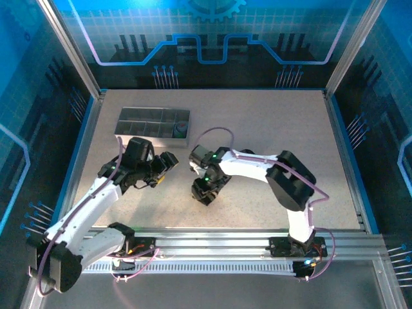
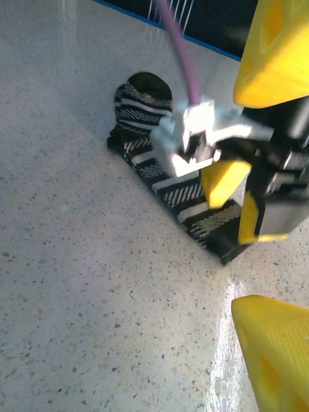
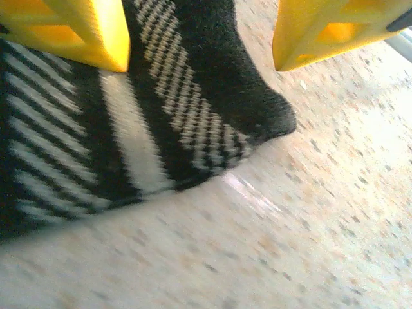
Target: Roll the socks
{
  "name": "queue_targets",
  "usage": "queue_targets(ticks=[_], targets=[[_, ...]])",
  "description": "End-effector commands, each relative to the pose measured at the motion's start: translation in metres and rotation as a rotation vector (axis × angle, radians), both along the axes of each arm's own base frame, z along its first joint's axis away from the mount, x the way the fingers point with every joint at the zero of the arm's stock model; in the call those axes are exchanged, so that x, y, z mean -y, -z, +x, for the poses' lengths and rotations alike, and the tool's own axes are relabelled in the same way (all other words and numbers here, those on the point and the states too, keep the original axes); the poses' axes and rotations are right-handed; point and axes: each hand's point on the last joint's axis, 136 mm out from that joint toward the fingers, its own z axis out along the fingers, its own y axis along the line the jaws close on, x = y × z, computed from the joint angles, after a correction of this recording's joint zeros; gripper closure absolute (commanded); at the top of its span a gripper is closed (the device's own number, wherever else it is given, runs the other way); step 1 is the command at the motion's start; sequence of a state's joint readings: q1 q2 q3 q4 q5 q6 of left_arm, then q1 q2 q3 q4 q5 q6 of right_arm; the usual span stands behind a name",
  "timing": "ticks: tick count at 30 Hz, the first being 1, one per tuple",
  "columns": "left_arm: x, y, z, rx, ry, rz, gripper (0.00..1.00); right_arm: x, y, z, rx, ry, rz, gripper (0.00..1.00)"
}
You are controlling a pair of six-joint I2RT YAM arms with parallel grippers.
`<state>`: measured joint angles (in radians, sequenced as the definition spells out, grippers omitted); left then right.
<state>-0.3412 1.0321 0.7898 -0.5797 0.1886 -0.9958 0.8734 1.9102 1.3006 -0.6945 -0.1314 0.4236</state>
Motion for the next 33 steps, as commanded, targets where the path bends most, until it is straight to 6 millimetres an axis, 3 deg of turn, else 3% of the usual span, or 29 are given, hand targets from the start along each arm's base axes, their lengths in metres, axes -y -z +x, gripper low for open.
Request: queue_targets(ticks=[1,4,8,11,15,22,24,26,30,33], targets=[[0.02,0.0,0.005,0.015,0.075,-0.047,0.24,0.034,-0.035,0.046,0.107,0.175,0.065,0.39],[0.04,-0.006,0.011,0.051,0.154,-0.072,0.25,0.058,-0.04,0.07,0.092,0.344,0.122,0.38],[0.071,-0.023,0.01,0.149,0.295,-0.071,0.26,0.086,-0.023,0.094,0.027,0.518,0.115,0.39],[0.082,-0.029,0.005,0.195,0.355,-0.062,0.26,0.095,-0.007,0.111,0.001,0.567,0.099,0.41],[0.076,-0.027,-0.002,0.195,0.351,-0.042,0.26,0.086,0.008,0.133,-0.038,0.564,0.099,0.42],[0.055,-0.014,-0.011,0.153,0.261,-0.009,0.25,0.034,0.023,0.175,-0.102,0.572,0.156,0.43],[0.048,-0.007,-0.013,0.125,0.221,-0.006,0.24,0.018,0.01,0.183,-0.078,0.56,0.181,0.43],[0.04,-0.002,-0.014,0.097,0.185,-0.012,0.24,0.011,-0.018,0.187,0.022,0.514,0.184,0.4],[0.036,-0.004,-0.017,0.101,0.172,-0.032,0.24,0.024,-0.083,0.178,0.324,0.369,0.198,0.34],[0.039,-0.008,-0.021,0.11,0.194,-0.057,0.24,0.034,-0.123,0.154,0.583,0.142,0.228,0.31]])
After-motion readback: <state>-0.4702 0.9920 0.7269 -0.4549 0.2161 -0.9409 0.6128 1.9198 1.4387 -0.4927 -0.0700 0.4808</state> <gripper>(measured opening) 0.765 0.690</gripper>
